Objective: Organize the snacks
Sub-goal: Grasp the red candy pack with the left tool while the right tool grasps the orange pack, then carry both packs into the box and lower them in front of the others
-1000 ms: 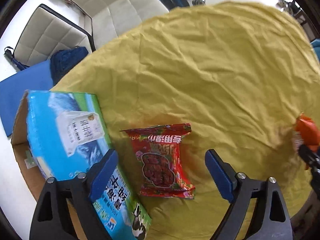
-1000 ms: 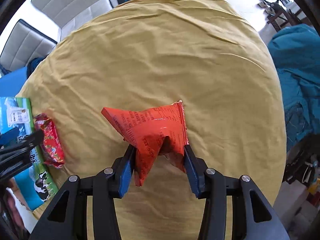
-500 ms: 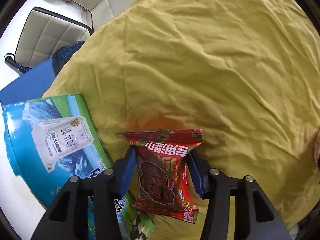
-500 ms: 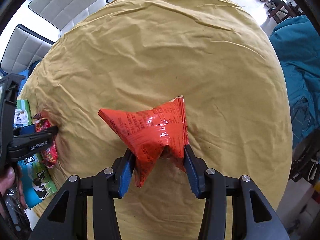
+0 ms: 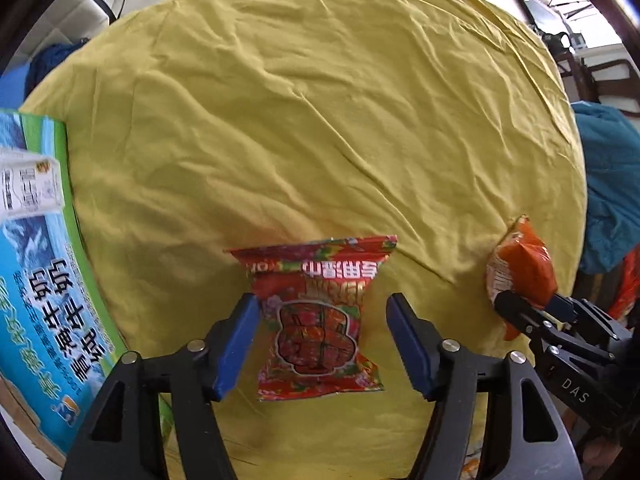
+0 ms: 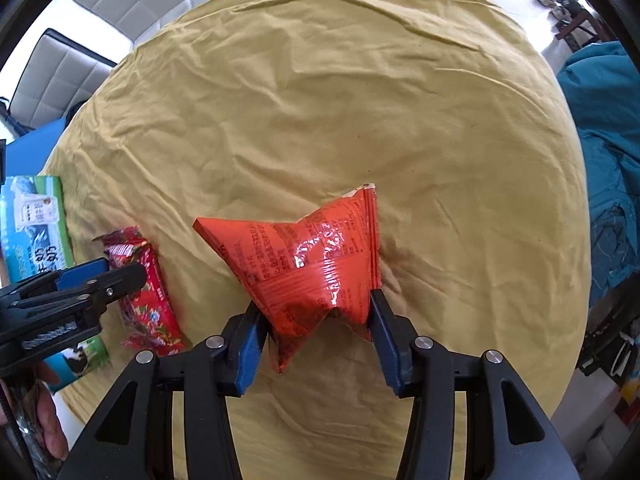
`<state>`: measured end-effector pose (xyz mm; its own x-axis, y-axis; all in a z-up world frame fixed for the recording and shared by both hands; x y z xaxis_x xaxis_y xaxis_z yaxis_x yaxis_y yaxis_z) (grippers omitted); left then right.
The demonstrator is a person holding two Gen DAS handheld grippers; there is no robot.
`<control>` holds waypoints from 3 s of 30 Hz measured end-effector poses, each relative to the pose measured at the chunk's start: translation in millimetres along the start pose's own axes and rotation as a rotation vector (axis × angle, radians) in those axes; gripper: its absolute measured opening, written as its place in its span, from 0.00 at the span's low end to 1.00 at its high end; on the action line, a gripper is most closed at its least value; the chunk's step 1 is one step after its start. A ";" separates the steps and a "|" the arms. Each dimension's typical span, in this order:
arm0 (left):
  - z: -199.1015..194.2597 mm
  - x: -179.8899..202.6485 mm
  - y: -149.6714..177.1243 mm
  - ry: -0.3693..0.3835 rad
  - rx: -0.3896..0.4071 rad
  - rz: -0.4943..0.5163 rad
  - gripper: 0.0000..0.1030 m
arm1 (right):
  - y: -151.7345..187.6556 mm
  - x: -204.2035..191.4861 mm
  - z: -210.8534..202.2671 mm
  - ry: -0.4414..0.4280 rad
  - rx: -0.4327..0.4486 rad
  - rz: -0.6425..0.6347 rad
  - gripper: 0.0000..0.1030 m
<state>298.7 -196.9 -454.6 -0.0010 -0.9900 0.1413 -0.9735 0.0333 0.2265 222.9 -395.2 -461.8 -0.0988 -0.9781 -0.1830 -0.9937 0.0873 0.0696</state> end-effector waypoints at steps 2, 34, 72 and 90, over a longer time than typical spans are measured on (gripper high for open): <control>3.6 -4.5 6.7 0.003 -0.016 0.001 0.62 | 1.4 1.0 1.0 -0.020 -0.006 -0.004 0.67; -72.0 -25.4 110.1 -0.009 0.320 -0.027 0.40 | 1.8 -52.7 -36.9 0.113 0.127 -0.031 0.49; -247.3 -272.5 149.4 0.064 0.623 -0.224 0.40 | 45.4 -353.6 -163.5 -0.033 0.363 -0.372 0.48; -148.3 -398.3 87.5 0.066 0.352 -0.337 0.40 | 3.2 -464.0 -22.0 -0.100 0.149 -0.408 0.48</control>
<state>247.8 220.7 -348.1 0.3306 -0.9266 0.1792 -0.9355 -0.3468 -0.0676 266.7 54.9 -355.1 0.3055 -0.9158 -0.2607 -0.9484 -0.2684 -0.1686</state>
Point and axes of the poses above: each gripper's, at about its wrist camera, not at the fingertips, and z roughly the way its jaws point, x to its right, y to its underside, the point moved 5 cm from there along z, roughly the way its jaws point, and after that the axes turned 13 degrees about -z, right-handed, at the moved point
